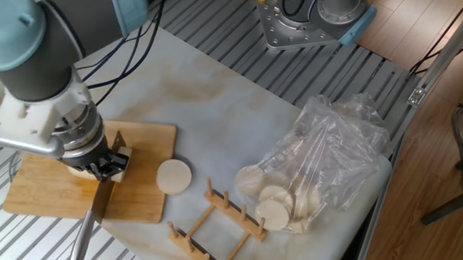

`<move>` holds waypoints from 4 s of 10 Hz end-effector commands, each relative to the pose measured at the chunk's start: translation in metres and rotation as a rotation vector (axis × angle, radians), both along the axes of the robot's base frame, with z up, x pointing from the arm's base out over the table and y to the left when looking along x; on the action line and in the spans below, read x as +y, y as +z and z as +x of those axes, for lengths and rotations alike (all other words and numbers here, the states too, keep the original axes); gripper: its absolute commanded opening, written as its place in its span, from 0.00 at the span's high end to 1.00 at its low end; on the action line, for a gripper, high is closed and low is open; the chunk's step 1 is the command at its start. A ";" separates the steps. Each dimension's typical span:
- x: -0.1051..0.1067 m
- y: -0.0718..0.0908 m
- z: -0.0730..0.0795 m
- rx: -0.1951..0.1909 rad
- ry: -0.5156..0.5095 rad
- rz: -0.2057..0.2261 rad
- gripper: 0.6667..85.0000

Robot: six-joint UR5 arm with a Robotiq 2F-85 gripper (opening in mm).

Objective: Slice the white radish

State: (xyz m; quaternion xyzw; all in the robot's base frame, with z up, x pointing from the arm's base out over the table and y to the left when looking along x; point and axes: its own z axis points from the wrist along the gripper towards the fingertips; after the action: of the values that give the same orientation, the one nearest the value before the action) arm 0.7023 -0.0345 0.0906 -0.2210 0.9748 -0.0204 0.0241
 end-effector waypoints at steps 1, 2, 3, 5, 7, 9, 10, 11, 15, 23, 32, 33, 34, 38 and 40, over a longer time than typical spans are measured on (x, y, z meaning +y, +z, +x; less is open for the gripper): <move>-0.009 0.004 -0.002 -0.051 0.024 -0.004 0.99; -0.009 0.004 0.003 -0.068 0.033 -0.004 0.99; -0.005 0.001 0.010 -0.097 0.038 -0.002 0.99; 0.017 -0.007 0.024 -0.149 0.045 0.070 0.99; 0.034 0.005 0.020 -0.146 0.043 0.134 0.99; 0.033 0.019 0.015 -0.136 0.055 0.167 0.99; 0.025 0.015 0.017 -0.140 0.080 0.192 0.99; 0.025 0.010 0.019 -0.142 0.079 0.194 0.99; 0.024 0.001 0.022 -0.139 0.058 0.149 0.99; 0.026 0.050 0.006 -0.021 -0.013 0.081 0.99; 0.015 0.097 -0.009 0.014 -0.038 -0.010 0.99; 0.013 0.100 -0.005 -0.001 -0.036 -0.007 0.99; 0.008 0.107 0.000 -0.015 -0.032 -0.013 0.99; 0.001 0.133 0.017 -0.072 -0.048 -0.035 0.99; -0.006 0.137 0.017 -0.082 -0.036 -0.066 0.99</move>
State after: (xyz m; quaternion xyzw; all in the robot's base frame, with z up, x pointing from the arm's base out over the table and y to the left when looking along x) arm 0.7141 -0.0355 0.2165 -0.2015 0.9772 -0.0504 0.0443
